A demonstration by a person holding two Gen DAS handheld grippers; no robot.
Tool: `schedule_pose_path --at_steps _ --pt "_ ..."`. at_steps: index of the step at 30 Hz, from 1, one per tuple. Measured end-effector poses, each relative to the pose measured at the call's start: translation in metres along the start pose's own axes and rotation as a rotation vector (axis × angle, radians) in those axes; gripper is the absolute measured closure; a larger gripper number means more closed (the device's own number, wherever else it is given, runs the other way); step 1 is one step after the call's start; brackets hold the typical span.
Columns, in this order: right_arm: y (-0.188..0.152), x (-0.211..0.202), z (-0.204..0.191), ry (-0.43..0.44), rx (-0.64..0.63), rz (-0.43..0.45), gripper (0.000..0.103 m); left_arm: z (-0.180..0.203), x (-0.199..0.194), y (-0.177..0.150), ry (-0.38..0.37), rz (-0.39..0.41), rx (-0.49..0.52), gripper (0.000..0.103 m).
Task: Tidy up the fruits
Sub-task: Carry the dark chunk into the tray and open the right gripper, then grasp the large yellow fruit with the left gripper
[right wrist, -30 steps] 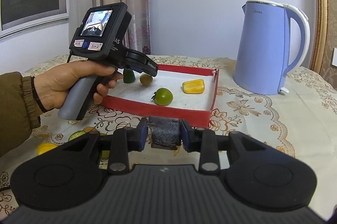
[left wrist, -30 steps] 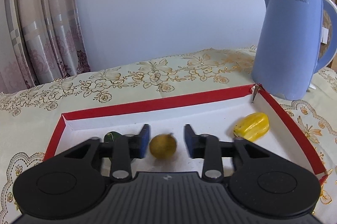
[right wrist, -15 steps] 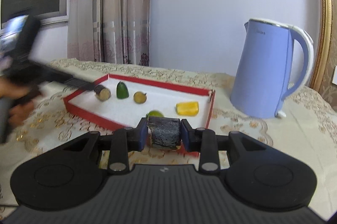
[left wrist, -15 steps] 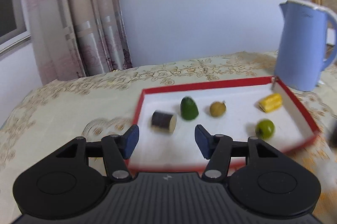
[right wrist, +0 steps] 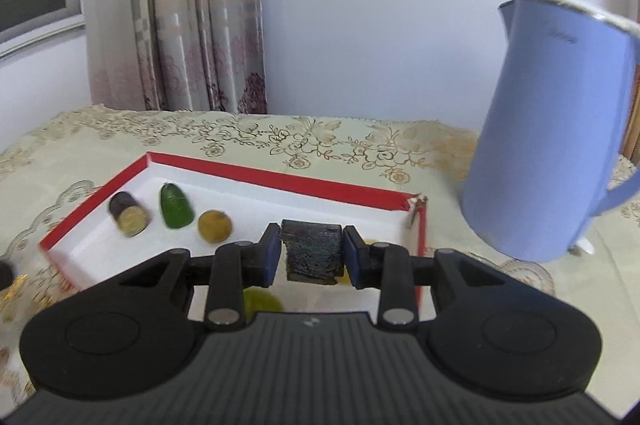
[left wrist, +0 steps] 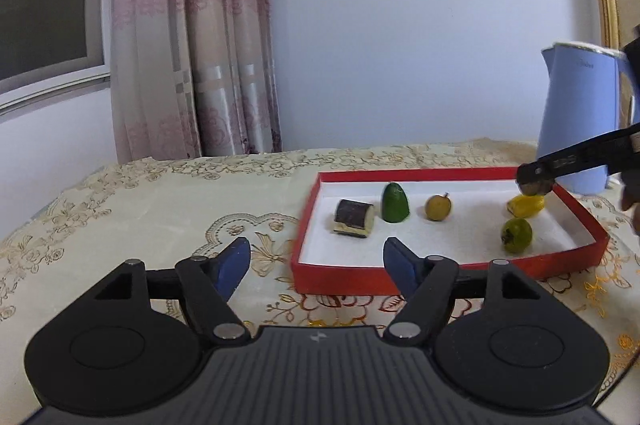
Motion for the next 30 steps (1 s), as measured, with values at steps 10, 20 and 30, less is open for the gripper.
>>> schedule_pose_path --at_steps 10,20,30 --pt "0.008 0.051 -0.016 -0.058 -0.039 -0.097 0.071 -0.016 0.001 -0.002 0.019 -0.029 -0.07 0.028" --pt "0.002 -0.013 -0.002 -0.052 -0.013 0.017 0.056 -0.016 0.004 -0.007 0.017 -0.043 -0.079 0.026" --pt "-0.052 -0.164 0.008 -0.056 -0.032 0.245 0.03 0.001 -0.017 -0.003 -0.138 -0.079 -0.054 0.023"
Point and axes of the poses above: each gripper's, at about its wrist camera, not at the fingertips, and x roughly the way its jaws point, z to its right, y to its top, the point moved 6 cm from there along x, roughly the way its jaws point, and after that the axes turned 12 degrees about -y, right-handed, at the moved point
